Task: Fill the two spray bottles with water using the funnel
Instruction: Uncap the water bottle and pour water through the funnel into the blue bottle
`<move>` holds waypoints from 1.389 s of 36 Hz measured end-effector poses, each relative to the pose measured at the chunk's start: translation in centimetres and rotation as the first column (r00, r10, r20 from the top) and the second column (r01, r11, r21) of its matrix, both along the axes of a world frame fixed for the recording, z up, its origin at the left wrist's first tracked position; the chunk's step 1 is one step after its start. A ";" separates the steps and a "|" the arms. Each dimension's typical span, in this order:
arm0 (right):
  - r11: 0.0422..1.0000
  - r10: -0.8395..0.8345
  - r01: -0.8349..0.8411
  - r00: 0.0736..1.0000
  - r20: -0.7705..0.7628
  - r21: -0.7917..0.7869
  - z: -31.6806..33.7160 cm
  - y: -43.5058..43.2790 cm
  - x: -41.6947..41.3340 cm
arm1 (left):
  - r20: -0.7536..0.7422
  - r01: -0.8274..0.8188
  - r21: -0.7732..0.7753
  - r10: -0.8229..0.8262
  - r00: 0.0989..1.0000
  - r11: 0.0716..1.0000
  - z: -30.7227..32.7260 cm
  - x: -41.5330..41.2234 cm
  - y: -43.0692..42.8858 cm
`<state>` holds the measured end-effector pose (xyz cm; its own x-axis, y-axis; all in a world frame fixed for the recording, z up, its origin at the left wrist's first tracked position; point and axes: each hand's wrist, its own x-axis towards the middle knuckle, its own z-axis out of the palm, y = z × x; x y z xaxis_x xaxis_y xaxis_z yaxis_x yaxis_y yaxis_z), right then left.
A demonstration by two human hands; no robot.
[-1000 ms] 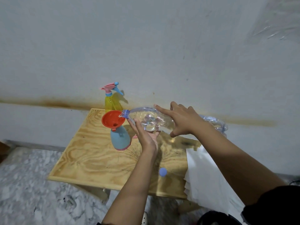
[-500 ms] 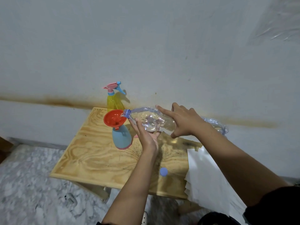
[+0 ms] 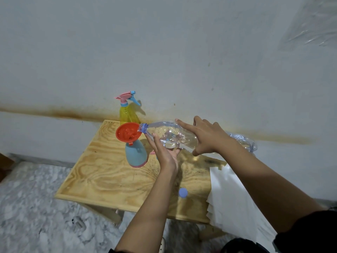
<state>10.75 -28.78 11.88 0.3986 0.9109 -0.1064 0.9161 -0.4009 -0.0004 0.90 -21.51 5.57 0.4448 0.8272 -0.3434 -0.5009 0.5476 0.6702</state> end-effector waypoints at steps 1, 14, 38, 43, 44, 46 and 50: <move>1.000 0.002 -0.002 1.000 0.003 -0.001 -0.1 0.0 0.0 | 0.000 -0.001 -0.002 0.001 1.000 1.000 0.0 -0.1 0.0; 0.999 -0.011 0.014 0.997 -0.074 0.039 -1.3 0.0 -0.2 | -0.085 0.018 0.065 -0.013 0.996 0.998 0.1 -0.8 0.5; 0.702 0.031 0.400 0.810 -0.586 0.590 -5.8 -2.2 0.6 | -0.342 0.348 0.737 -0.123 0.931 0.579 5.2 2.6 2.6; 0.619 0.027 0.492 0.766 -0.642 0.613 -6.4 -1.9 0.4 | -0.383 0.407 0.794 -0.148 0.912 0.453 5.9 3.8 2.8; 0.606 0.023 0.508 0.758 -0.651 0.612 -6.5 -1.8 0.4 | -0.397 0.422 0.802 -0.150 0.906 0.424 6.0 4.0 2.7; 0.586 0.018 0.534 0.744 -0.668 0.610 -6.7 -1.7 0.4 | -0.436 0.458 0.808 -0.147 0.888 0.371 6.1 4.3 2.6; 0.560 0.021 0.583 0.700 -0.713 0.589 -7.1 -1.7 0.6 | -0.491 0.500 0.816 -0.107 0.864 0.290 5.4 4.9 2.4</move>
<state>11.38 -30.46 4.75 0.7662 0.6067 0.2116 0.4080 -0.2049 -0.8897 5.78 -19.15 11.01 0.7787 0.5192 0.3523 -0.1223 -0.4251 0.8968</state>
